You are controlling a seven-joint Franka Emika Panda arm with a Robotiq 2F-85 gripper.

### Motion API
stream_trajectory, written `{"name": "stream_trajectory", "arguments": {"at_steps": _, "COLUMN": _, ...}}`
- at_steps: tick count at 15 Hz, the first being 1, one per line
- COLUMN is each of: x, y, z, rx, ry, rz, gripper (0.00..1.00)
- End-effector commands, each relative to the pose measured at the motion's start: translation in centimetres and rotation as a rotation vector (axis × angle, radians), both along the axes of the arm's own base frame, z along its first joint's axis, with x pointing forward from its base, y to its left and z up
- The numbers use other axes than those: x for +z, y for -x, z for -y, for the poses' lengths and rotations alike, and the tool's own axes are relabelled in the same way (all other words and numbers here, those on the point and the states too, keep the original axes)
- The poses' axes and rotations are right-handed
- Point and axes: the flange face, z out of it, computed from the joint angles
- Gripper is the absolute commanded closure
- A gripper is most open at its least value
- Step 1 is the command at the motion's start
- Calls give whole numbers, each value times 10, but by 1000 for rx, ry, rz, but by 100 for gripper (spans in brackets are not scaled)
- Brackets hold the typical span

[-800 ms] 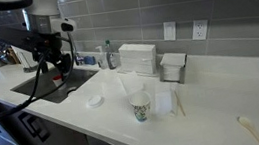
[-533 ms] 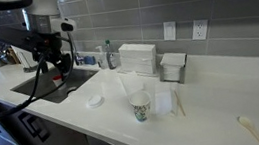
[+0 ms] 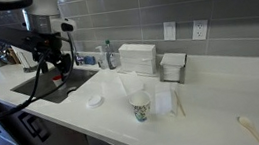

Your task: Open the tap faucet

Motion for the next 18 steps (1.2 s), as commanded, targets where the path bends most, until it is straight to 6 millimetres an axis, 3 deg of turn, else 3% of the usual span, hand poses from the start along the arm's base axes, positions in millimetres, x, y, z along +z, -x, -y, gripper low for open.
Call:
{"name": "stream_trajectory", "arguments": {"at_steps": 1, "x": 0, "y": 0, "z": 0, "rx": 0, "ry": 0, "rz": -1, "gripper": 0}}
{"name": "stream_trajectory", "arguments": {"at_steps": 8, "x": 0, "y": 0, "z": 0, "rx": 0, "ry": 0, "rz": -1, "gripper": 0}}
{"name": "stream_trajectory", "arguments": {"at_steps": 9, "x": 5, "y": -3, "z": -15, "rx": 1, "ry": 5, "rz": 12, "gripper": 0}}
{"name": "stream_trajectory", "arguments": {"at_steps": 10, "x": 10, "y": -4, "z": -31, "rx": 25, "ry": 11, "rz": 24, "gripper": 0}}
{"name": "stream_trajectory", "arguments": {"at_steps": 12, "x": 19, "y": -1, "z": -86, "rx": 73, "ry": 14, "rz": 18, "gripper": 0}}
{"name": "stream_trajectory", "arguments": {"at_steps": 18, "x": 36, "y": -11, "z": -262, "rx": -18, "ry": -42, "rz": 93, "gripper": 0}}
